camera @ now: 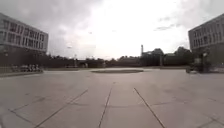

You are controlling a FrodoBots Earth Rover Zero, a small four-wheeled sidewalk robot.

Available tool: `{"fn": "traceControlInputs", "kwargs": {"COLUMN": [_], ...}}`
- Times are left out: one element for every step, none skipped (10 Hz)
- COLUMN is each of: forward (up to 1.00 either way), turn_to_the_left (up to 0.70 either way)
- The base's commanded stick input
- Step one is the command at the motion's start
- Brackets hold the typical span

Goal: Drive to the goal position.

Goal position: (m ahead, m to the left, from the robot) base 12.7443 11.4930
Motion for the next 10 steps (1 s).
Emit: {"fn": "traceControlInputs", "kwargs": {"forward": [0.70,0.70,0.70,0.70,0.70,0.70,0.70,0.70,0.70,0.70], "turn_to_the_left": [0.06,0.00,0.00,0.00,0.00,0.00,0.00,0.00,0.00,0.00]}}
